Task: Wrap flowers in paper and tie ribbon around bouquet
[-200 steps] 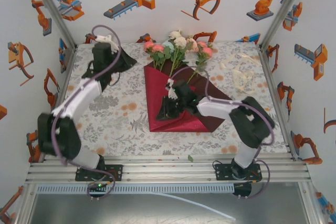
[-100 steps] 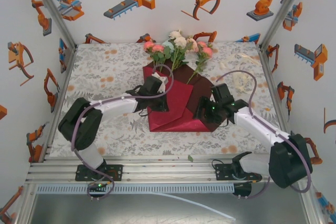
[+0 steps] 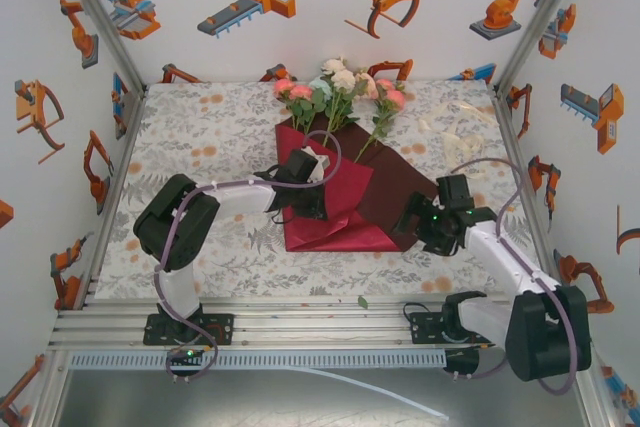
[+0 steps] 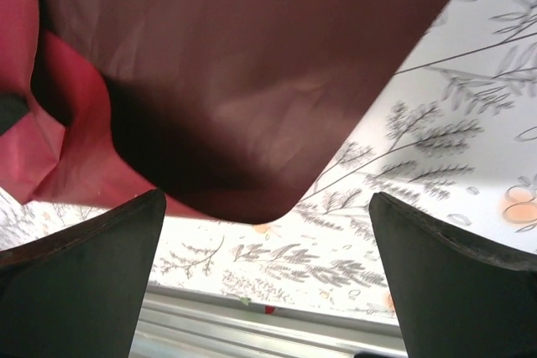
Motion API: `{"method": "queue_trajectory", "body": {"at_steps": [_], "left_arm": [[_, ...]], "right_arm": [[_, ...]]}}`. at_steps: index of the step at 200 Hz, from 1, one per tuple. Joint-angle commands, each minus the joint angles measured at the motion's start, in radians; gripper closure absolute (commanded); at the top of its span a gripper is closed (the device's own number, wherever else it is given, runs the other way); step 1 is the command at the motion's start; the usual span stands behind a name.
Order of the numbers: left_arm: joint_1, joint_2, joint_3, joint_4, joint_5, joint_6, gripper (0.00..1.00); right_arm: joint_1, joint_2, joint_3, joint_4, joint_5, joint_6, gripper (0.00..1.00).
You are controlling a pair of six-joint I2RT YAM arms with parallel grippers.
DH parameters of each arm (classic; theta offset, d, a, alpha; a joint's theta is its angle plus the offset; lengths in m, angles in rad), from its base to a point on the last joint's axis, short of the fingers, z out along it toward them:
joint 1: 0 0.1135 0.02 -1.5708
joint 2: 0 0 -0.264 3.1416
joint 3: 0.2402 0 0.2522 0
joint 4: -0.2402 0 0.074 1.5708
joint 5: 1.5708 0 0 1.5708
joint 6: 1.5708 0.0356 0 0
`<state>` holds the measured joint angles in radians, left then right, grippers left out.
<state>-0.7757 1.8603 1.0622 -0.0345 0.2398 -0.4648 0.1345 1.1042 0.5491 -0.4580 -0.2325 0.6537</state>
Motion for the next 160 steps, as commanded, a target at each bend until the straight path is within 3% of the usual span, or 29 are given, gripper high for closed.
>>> {"method": "queue_trajectory", "body": {"at_steps": [1, 37, 76, 92, 124, 160], "left_arm": [[-0.005, 0.023, -0.011, 0.015, 0.022, 0.007, 0.90], [-0.004, 0.016, -0.028, 0.037, 0.022, -0.003, 0.91], [-0.001, 0.008, -0.040, 0.058, 0.018, -0.020, 0.92], [0.002, 0.008, -0.041, 0.066, 0.022, -0.026, 0.92], [0.005, 0.011, -0.040, 0.078, 0.021, -0.030, 0.93], [0.008, 0.026, -0.024, 0.093, 0.036, -0.044, 0.93]], "right_arm": [[-0.082, 0.017, -0.033, 0.089, -0.049, -0.009, 0.01], [-0.150, 0.118, -0.044, 0.230, -0.114, 0.021, 0.02], [-0.064, 0.220, -0.142, 0.410, -0.290, 0.135, 0.04], [-0.056, 0.165, -0.198, 0.414, -0.323, 0.167, 0.04], [-0.054, -0.087, -0.246, 0.233, -0.299, 0.144, 0.03], [-0.020, -0.117, -0.355, 0.454, -0.435, 0.234, 0.04]]}}
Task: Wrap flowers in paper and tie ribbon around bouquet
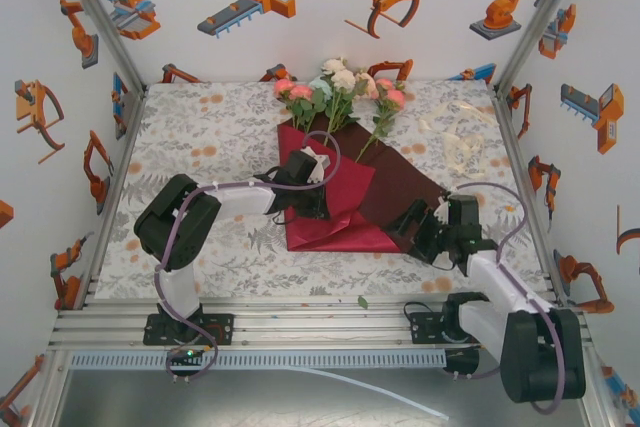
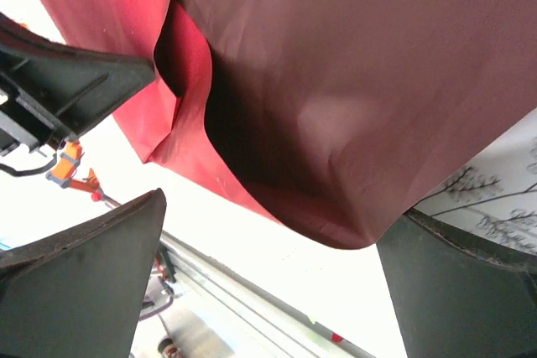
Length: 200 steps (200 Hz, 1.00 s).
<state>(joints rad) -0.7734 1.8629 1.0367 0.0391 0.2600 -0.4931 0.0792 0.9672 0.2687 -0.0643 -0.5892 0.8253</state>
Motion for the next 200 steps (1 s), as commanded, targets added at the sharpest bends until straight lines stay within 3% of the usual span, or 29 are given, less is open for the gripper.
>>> {"method": "queue_trajectory", "body": {"at_steps": [1, 36, 61, 77, 99, 119, 144, 182, 200], "left_arm": [[0.006, 0.023, 0.002, 0.021, 0.016, -0.017, 0.93], [0.012, 0.029, 0.001, 0.030, 0.017, -0.026, 0.93], [0.020, 0.032, -0.010, 0.054, 0.030, -0.047, 0.94], [0.023, 0.034, -0.011, 0.053, 0.033, -0.050, 0.94], [0.024, 0.032, -0.020, 0.051, 0.023, -0.045, 0.94], [0.024, 0.032, -0.027, 0.052, 0.018, -0.041, 0.94], [0.024, 0.032, -0.035, 0.061, 0.022, -0.043, 0.94], [0.029, 0.035, -0.032, 0.063, 0.026, -0.043, 0.94], [0.029, 0.036, -0.033, 0.067, 0.030, -0.042, 0.94]], "right_arm": [[0.038, 0.020, -0.076, 0.068, -0.080, 0.064, 0.04], [0.077, 0.029, -0.120, 0.273, -0.047, 0.075, 0.06], [0.115, 0.078, -0.088, 0.322, 0.050, 0.047, 0.17], [0.166, 0.103, -0.048, 0.291, 0.110, 0.046, 0.35], [0.205, 0.101, 0.024, 0.099, 0.229, 0.033, 0.73], [0.258, 0.103, 0.149, -0.153, 0.400, -0.039, 0.91], [0.345, 0.218, 0.331, -0.356, 0.546, -0.127, 0.91], [0.570, 0.495, 0.647, -0.634, 0.855, -0.237, 0.91], [0.642, 0.579, 0.753, -0.685, 0.896, -0.261, 0.91]]}}
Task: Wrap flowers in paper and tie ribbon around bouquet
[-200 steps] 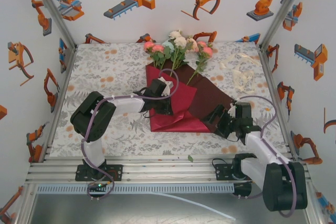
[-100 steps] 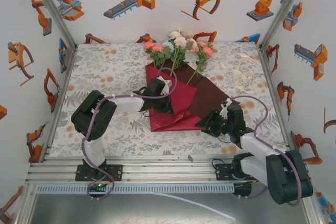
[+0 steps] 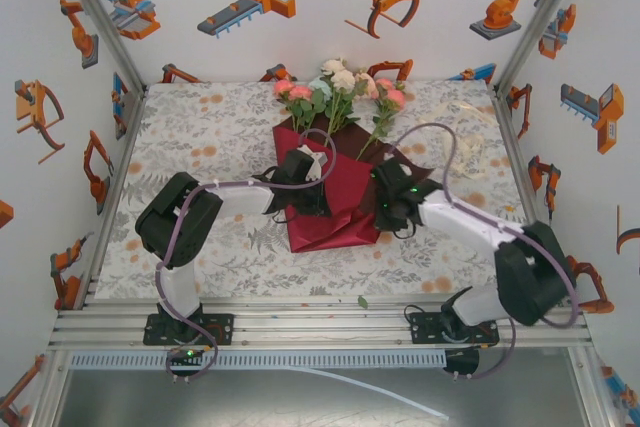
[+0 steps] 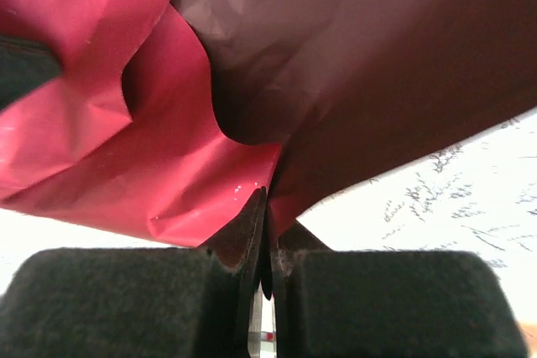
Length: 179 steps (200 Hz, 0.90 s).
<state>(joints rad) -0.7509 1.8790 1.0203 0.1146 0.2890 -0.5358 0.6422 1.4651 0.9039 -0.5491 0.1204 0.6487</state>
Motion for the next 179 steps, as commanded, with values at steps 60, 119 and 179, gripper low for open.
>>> {"method": "queue_trajectory", "body": {"at_steps": [60, 119, 179], "left_arm": [[0.007, 0.023, -0.022, 0.004, 0.009, -0.002, 0.94], [0.006, 0.036, -0.024, 0.013, 0.015, -0.009, 0.94], [-0.013, 0.021, -0.019, 0.006, 0.058, 0.048, 0.93]], "right_arm": [[0.079, 0.037, 0.149, 0.012, -0.049, -0.093, 0.71], [0.079, 0.048, 0.191, 0.025, -0.141, -0.237, 0.98], [-0.057, -0.074, 0.074, 0.164, -0.159, -0.072, 0.93]]}}
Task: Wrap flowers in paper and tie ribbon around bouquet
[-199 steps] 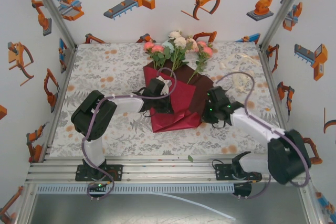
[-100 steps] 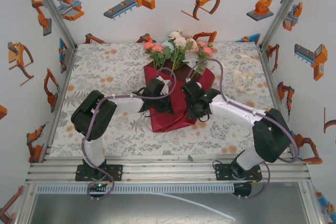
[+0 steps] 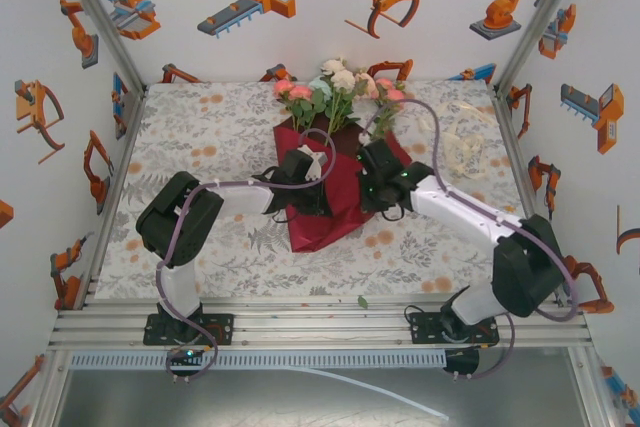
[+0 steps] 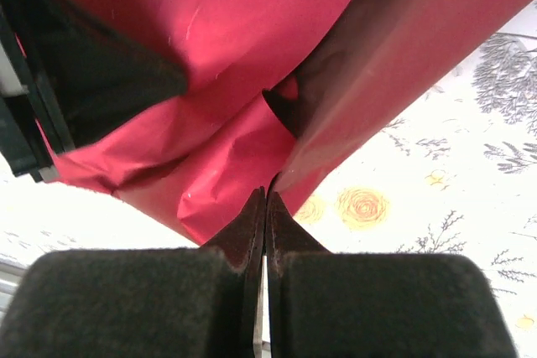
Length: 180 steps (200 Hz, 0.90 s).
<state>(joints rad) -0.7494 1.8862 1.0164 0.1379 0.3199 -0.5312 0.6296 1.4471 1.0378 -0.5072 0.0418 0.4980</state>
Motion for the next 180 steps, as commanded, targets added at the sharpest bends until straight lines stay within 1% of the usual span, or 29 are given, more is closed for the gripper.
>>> {"method": "queue_trajectory", "body": {"at_steps": [1, 16, 24, 32, 42, 54, 95, 146, 163, 180], "left_arm": [[-0.014, 0.013, -0.015, -0.017, 0.029, 0.045, 0.93], [-0.016, 0.006, -0.021, -0.020, 0.031, 0.047, 0.92], [-0.015, 0.002, -0.026, -0.017, 0.036, 0.041, 0.91], [-0.014, -0.006, -0.032, -0.009, 0.052, 0.036, 0.88], [-0.013, -0.020, -0.037, -0.001, 0.072, 0.025, 0.80], [-0.011, -0.039, -0.042, 0.002, 0.080, 0.011, 0.77], [-0.011, -0.089, -0.043, -0.006, 0.097, -0.013, 0.77], [-0.007, -0.113, -0.056, 0.079, 0.150, -0.064, 0.81], [-0.007, -0.105, -0.058, 0.097, 0.191, -0.062, 0.81], [-0.005, -0.108, -0.081, 0.151, 0.253, -0.069, 0.81]], "right_arm": [[-0.045, -0.056, -0.061, 0.126, -0.083, 0.079, 0.93], [-0.047, -0.046, -0.075, 0.130, -0.084, 0.094, 0.93], [-0.047, -0.040, -0.075, 0.113, -0.067, 0.094, 0.95], [-0.049, -0.035, -0.078, 0.104, -0.055, 0.094, 0.98], [-0.051, -0.030, -0.084, 0.102, -0.056, 0.092, 1.00], [-0.051, -0.029, -0.092, 0.104, -0.064, 0.093, 1.00], [-0.051, -0.035, -0.124, 0.119, -0.078, 0.099, 1.00], [-0.051, -0.033, -0.136, 0.124, -0.107, 0.097, 1.00], [-0.052, -0.034, -0.140, 0.123, -0.105, 0.095, 1.00], [-0.051, -0.031, -0.143, 0.124, -0.106, 0.096, 1.00]]}}
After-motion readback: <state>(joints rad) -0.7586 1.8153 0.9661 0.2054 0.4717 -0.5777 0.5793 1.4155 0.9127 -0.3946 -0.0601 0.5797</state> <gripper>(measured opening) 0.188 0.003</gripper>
